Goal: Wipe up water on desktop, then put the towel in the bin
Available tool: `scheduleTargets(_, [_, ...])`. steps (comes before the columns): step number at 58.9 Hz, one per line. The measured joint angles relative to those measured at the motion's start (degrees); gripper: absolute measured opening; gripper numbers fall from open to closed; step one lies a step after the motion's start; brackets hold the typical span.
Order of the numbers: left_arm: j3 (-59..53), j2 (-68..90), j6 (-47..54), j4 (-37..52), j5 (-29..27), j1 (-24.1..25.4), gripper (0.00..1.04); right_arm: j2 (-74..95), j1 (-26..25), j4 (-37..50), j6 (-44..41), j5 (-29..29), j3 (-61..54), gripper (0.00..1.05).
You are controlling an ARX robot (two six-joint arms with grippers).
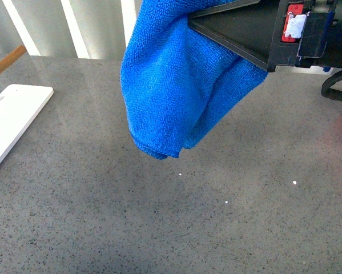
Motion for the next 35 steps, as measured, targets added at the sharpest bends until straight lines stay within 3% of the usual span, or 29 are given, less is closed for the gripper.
scheduleTargets(7, [0.0, 0.0, 0.0, 0.0, 0.0, 0.0, 0.24, 0.0, 0.1, -2.0, -0.9, 1.6, 0.3, 0.05])
scheduleTargets(14, [0.0, 0.0, 0.0, 0.0, 0.0, 0.0, 0.42, -0.2, 0.4, -9.1, -4.1, 8.1, 1.9, 0.05])
scheduleTargets(18, [0.0, 0.0, 0.0, 0.0, 0.0, 0.0, 0.54, -0.5, 0.5, -17.2, -9.8, 16.5, 4.1, 0.05])
scheduleTargets(27, [0.0, 0.0, 0.0, 0.0, 0.0, 0.0, 0.78, -2.4, -1.1, -25.8, -17.7, 27.9, 7.1, 0.05])
scheduleTargets(31, [0.0, 0.0, 0.0, 0.0, 0.0, 0.0, 0.93, -5.0, -3.4, -30.8, -21.3, 35.0, 10.1, 0.05])
scheduleTargets(35, [0.0, 0.0, 0.1, 0.0, 0.0, 0.0, 1.0, -7.1, -5.5, -35.0, -22.6, 40.0, 13.0, 0.05])
